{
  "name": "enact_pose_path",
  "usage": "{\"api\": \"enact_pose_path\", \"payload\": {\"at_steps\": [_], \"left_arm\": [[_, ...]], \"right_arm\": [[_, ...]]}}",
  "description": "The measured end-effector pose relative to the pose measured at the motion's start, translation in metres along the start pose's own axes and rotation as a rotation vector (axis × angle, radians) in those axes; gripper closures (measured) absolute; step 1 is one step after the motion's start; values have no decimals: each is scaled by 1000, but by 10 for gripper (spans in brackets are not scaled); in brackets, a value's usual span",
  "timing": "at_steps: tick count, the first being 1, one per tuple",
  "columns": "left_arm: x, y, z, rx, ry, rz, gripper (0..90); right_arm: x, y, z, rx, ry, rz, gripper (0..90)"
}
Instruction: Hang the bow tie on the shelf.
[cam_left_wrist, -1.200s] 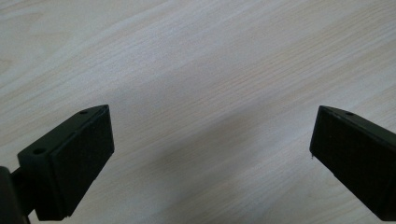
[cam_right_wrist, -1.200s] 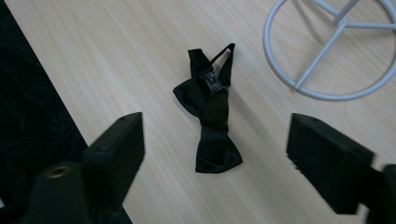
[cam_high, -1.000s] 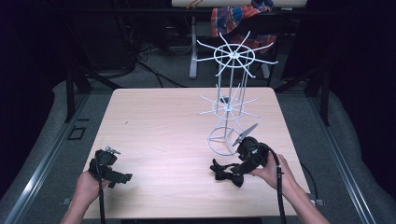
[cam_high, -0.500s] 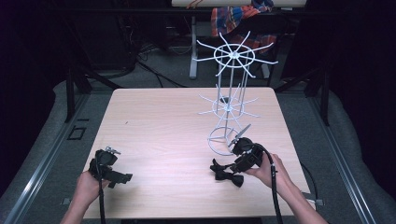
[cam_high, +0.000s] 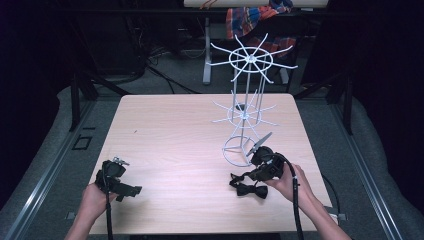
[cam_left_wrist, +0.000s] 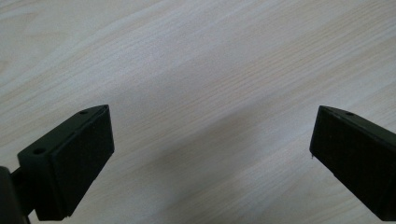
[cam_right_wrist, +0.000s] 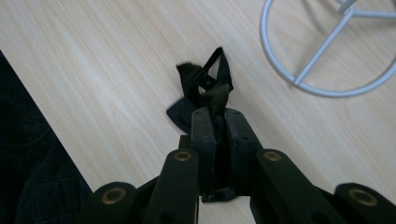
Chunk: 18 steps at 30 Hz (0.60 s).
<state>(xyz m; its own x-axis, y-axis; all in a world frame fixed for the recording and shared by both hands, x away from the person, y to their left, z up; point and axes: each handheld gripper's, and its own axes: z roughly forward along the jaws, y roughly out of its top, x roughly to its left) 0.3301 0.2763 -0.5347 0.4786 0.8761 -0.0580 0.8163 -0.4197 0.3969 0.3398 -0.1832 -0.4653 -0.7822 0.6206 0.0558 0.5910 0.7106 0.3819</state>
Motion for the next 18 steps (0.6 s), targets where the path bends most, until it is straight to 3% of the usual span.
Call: {"api": "enact_pose_path", "payload": {"at_steps": [6, 7, 18], "left_arm": [[0, 0, 0, -2, 1, 1, 0], [0, 0, 0, 0, 1, 1, 0], [0, 0, 0, -1, 1, 1, 0]], "right_arm": [[2, -1, -14, -55, -10, -1, 845], [0, -1, -17, -47, -17, -16, 845], [-2, -5, -29, -89, -24, -3, 846]]}}
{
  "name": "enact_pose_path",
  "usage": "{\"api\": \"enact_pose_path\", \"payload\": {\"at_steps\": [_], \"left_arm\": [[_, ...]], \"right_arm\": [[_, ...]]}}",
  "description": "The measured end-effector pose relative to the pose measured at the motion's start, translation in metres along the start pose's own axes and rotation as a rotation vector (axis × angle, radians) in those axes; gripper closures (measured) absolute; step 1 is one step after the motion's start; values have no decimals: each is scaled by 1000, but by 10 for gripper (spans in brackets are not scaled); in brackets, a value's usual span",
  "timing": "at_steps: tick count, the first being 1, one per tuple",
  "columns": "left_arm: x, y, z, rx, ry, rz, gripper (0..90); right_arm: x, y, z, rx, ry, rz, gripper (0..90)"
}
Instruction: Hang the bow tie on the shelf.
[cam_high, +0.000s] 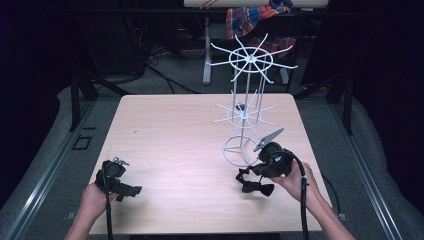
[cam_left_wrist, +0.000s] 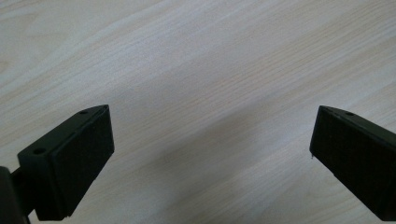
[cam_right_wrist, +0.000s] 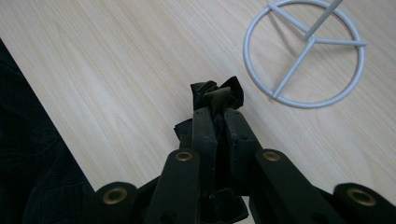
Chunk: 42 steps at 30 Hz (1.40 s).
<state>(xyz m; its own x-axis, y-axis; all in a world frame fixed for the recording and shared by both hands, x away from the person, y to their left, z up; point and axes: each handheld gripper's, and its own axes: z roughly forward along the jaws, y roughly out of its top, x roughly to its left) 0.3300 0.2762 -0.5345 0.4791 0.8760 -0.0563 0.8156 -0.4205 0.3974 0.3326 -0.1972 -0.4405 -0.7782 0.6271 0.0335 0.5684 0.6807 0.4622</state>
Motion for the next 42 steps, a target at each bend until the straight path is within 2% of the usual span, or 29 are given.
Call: {"api": "enact_pose_path", "payload": {"at_steps": [3, 18, 27, 29, 42], "left_arm": [[0, 0, 0, 0, 0, 0, 0], [-1, 0, -1, -3, -1, 2, 0], [-1, 0, 0, 0, 2, 2, 0], [0, 0, 0, 1, 2, 1, 0], [0, 1, 2, 6, -1, 2, 0]], "right_arm": [[-2, -2, -4, -22, -2, 10, 846], [-9, -6, -17, -46, -26, 29, 851], [-16, -12, -25, -50, -47, 54, 863], [-19, -14, -26, -68, -49, 61, 865], [-28, -15, -36, -88, -66, 84, 866]]}}
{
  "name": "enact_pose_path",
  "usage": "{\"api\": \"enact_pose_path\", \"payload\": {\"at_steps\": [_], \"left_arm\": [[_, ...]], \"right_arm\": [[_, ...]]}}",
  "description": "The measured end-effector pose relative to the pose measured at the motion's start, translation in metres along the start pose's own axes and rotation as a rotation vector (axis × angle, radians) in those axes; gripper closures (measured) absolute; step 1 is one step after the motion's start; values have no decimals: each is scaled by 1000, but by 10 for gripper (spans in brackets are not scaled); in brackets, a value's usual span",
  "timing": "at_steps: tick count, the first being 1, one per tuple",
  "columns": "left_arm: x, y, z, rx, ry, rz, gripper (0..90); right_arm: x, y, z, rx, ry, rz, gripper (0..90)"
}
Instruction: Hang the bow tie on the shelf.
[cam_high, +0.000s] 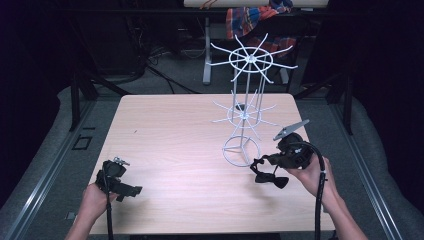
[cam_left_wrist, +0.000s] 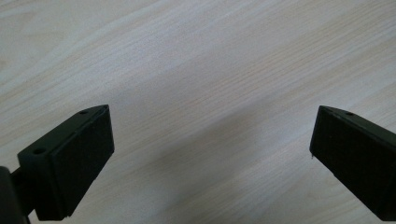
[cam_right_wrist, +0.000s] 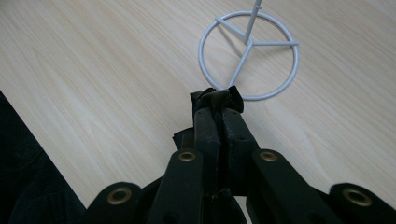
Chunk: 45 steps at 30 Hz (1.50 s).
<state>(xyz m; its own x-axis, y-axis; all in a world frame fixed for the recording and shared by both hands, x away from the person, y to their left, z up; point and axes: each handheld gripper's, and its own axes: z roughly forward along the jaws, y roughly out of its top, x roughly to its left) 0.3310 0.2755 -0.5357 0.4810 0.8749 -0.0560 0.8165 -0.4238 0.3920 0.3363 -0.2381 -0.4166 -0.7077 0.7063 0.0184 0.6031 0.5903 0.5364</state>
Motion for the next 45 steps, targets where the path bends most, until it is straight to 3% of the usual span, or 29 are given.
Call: {"api": "enact_pose_path", "payload": {"at_steps": [19, 26, 35, 45], "left_arm": [[-1, 0, 0, 2, 6, 0, 0], [0, 0, 0, 5, 6, -1, 0], [0, 0, 0, 6, 1, 1, 0], [0, 0, 0, 3, -1, 2, 0]], "right_arm": [[-20, 4, -13, -45, -64, 60, 869], [-28, 8, -15, -44, -65, 95, 870], [-32, 13, -13, -32, -70, 90, 870], [-38, 23, -18, -46, -83, 149, 870]]}}
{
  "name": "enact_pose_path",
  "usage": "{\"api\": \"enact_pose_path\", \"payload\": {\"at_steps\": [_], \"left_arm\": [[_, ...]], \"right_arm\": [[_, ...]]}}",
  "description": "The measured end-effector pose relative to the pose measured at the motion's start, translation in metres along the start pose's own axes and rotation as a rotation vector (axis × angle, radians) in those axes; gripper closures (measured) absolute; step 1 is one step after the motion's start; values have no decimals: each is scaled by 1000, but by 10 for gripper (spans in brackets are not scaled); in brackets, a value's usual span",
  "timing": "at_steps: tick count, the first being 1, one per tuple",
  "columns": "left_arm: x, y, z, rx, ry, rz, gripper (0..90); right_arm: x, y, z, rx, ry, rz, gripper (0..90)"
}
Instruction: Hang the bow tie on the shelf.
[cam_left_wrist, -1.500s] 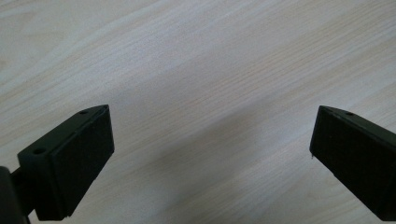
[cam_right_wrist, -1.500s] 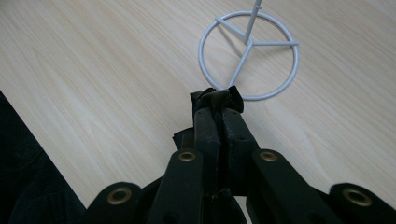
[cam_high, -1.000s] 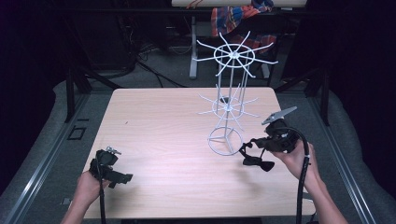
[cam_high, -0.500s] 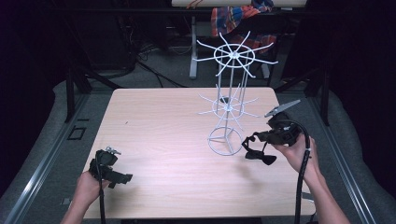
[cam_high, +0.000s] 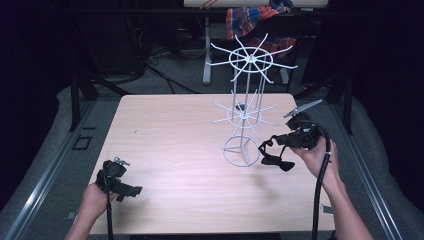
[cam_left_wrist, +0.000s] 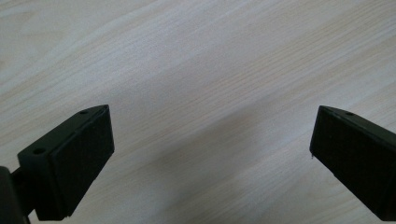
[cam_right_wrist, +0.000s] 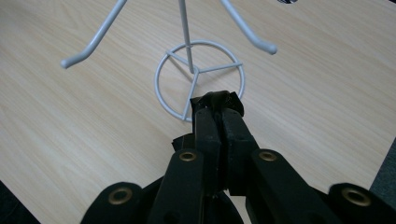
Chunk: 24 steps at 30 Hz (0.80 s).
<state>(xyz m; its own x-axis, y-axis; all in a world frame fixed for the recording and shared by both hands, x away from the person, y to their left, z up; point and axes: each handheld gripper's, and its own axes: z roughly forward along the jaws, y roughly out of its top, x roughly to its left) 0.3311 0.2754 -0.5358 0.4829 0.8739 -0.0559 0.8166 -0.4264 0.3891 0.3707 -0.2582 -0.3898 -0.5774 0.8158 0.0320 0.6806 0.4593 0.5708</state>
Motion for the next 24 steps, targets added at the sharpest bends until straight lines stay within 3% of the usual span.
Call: {"api": "enact_pose_path", "payload": {"at_steps": [9, 17, 24], "left_arm": [[0, 0, 0, -2, 1, -1, 0], [-1, 0, -1, -9, 0, 1, 0], [1, 1, 1, 2, -1, 1, 0]], "right_arm": [[-8, 4, -2, -17, -11, 24, 870], [-21, 5, -9, -54, -26, 106, 872], [-28, 8, -15, -80, -50, 134, 872]]}}
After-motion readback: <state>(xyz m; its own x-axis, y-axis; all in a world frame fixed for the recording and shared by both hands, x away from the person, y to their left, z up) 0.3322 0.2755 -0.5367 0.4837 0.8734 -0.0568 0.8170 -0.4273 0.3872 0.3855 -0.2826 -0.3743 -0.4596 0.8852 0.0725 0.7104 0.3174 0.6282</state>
